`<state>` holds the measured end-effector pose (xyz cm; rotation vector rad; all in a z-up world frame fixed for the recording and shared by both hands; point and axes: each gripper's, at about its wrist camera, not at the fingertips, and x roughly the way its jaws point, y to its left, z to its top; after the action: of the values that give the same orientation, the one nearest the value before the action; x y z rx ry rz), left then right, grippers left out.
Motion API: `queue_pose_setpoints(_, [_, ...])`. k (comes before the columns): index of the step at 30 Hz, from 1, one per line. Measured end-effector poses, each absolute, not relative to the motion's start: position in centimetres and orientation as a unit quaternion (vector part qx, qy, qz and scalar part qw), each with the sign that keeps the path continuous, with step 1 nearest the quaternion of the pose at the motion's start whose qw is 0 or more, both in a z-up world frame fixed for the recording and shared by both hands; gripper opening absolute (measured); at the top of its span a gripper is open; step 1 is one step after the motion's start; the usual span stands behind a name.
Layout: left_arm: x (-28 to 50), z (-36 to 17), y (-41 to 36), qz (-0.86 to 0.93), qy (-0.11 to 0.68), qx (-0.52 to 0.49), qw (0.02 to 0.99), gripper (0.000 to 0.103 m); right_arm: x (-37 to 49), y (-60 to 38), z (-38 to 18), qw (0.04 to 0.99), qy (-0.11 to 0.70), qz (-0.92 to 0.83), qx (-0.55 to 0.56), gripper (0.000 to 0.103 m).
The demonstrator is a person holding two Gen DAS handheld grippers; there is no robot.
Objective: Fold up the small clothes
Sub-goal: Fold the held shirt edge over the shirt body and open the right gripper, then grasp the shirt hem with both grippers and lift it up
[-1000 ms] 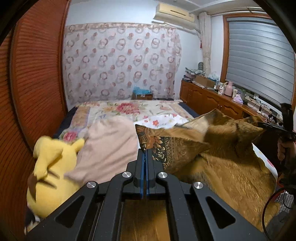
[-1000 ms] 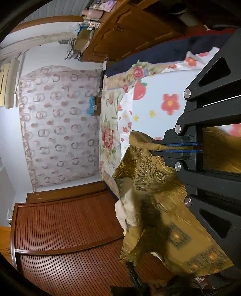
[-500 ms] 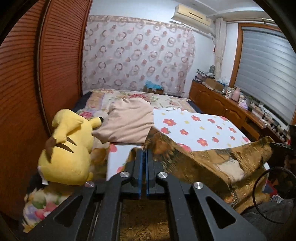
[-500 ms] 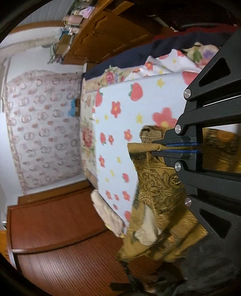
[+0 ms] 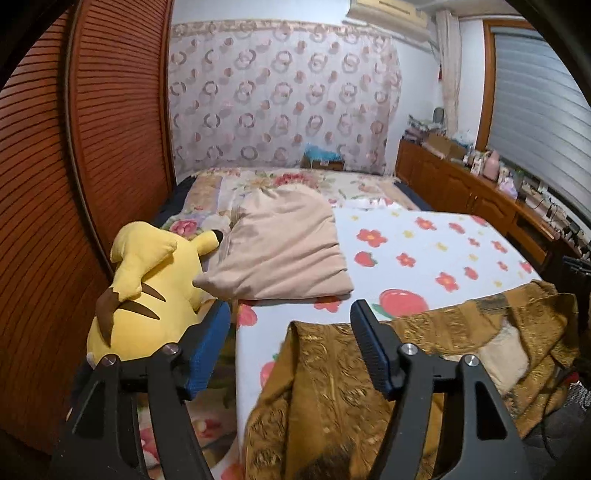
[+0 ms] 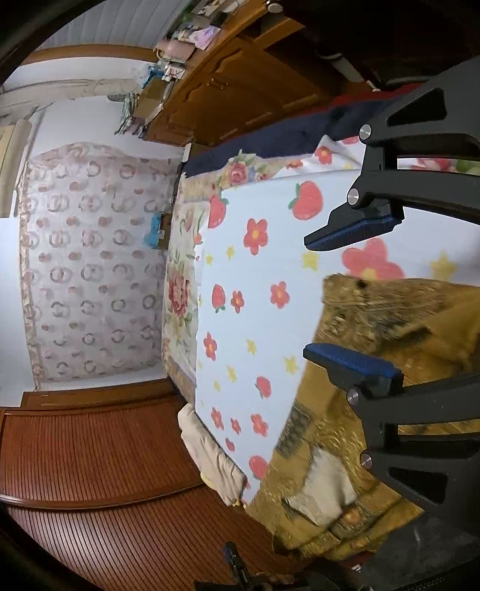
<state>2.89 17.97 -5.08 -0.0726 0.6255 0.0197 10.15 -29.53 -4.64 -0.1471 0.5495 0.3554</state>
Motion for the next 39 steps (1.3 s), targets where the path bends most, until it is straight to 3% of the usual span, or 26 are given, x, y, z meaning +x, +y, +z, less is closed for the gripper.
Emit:
queue_pose_setpoints(11, [8.0, -10.3, 18.3, -0.008, 0.391, -0.019, 0.920, 0.070, 14.1, -28.7, -8.1, 0.923, 0.335, 0.171, -0.085, 0.065])
queue_pose_setpoints(20, [7.9, -11.9, 17.8, -0.030, 0.423, -0.025, 0.905, 0.069, 14.9, -28.6, -9.8, 0.903, 0.379, 0.186, -0.075, 0.065])
queue_pose_setpoints(22, [7.8, -12.0, 17.5, -0.043, 0.426, -0.024, 0.903, 0.067, 15.6, -28.5, -10.2, 0.898, 0.386, 0.196, -0.073, 0.065])
queue_pose_setpoints(24, [7.8, -12.4, 17.2, -0.056, 0.433, -0.025, 0.899, 0.054, 15.6, -28.3, -10.4, 0.896, 0.387, 0.203, -0.076, 0.065])
queue_pose_setpoints(25, [7.7, -12.5, 16.9, -0.062, 0.431, -0.024, 0.900, 0.052, 15.6, -28.3, -10.3, 0.896, 0.386, 0.207, -0.078, 0.063])
queue_pose_setpoints(27, [7.5, -12.4, 16.4, -0.072, 0.431, -0.015, 0.900, 0.039, 15.2, -28.2, -10.4, 0.891, 0.387, 0.227, -0.071, 0.039])
queue_pose_setpoints(28, [7.4, -12.4, 16.3, -0.076, 0.431, -0.014, 0.899, 0.036, 15.1, -28.3, -10.6, 0.888, 0.389, 0.237, -0.065, 0.034])
queue_pose_setpoints(30, [7.3, -12.3, 16.4, -0.084, 0.431, -0.022, 0.898, 0.019, 14.5, -28.1, -10.8, 0.887, 0.387, 0.244, -0.068, 0.016])
queue_pose_setpoints(32, [6.8, -11.9, 16.2, -0.090, 0.425, -0.023, 0.900, 0.010, 13.7, -28.2, -10.6, 0.891, 0.373, 0.253, -0.060, 0.011])
queue_pose_setpoints(39, [1.8, -3.4, 15.0, -0.084, 0.314, -0.046, 0.944, 0.009, 7.7, -28.9, -4.0, 0.927, 0.259, 0.269, -0.037, 0.008])
